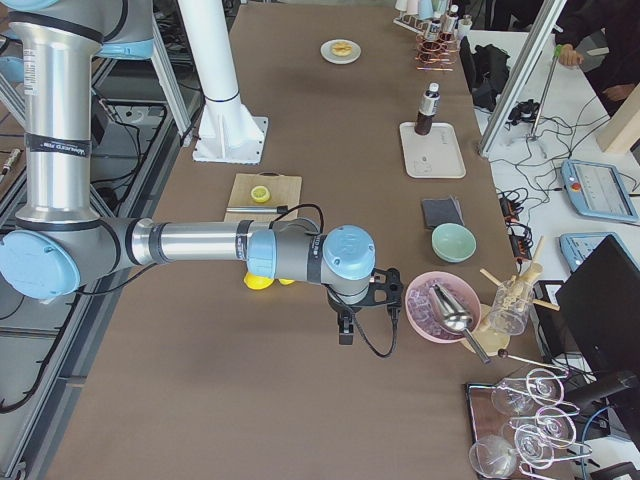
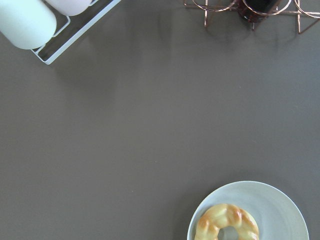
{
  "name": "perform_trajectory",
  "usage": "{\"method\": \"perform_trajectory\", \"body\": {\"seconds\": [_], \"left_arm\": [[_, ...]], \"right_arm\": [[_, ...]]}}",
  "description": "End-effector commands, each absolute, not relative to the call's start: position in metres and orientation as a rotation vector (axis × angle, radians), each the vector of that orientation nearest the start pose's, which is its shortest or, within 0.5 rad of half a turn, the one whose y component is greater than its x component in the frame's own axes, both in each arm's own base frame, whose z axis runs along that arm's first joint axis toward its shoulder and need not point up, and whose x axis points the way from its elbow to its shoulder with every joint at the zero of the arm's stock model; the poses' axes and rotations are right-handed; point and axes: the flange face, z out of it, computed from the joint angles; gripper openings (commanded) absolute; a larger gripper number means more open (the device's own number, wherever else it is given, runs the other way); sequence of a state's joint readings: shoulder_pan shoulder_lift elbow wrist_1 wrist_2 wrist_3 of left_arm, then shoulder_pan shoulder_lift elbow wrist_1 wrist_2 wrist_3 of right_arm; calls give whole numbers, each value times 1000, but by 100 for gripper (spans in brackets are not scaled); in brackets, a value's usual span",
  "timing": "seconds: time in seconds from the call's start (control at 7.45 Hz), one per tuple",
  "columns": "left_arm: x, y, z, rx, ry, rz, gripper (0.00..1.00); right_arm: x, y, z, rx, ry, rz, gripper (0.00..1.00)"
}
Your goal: Place donut on tray
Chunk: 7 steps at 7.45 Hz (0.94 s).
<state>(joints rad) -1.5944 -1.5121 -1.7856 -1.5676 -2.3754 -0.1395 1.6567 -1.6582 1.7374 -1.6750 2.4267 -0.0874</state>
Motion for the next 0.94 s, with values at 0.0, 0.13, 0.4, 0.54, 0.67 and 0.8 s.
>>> {"method": "perform_trajectory", "body": {"seconds": [0.0,0.13,0.4,0.54,0.67,0.8], "left_arm": [[-33,-441,599,94,815,3,98],[-26,-431,611,86,820,-7,98],[21,-401,648,88,860,-64,98],[42,-391,676,107,894,-64,98],[58,-379,710,111,913,-43,98],[69,-372,729,116,935,-42,98]], "right_arm": [[97,-444,624,47,-855,11,100],[97,-444,624,48,-855,10,100],[97,-444,624,47,-855,11,100],[97,-444,625,45,-854,12,100],[97,-444,625,47,-854,11,100],[97,-444,625,47,-855,11,100]]}}
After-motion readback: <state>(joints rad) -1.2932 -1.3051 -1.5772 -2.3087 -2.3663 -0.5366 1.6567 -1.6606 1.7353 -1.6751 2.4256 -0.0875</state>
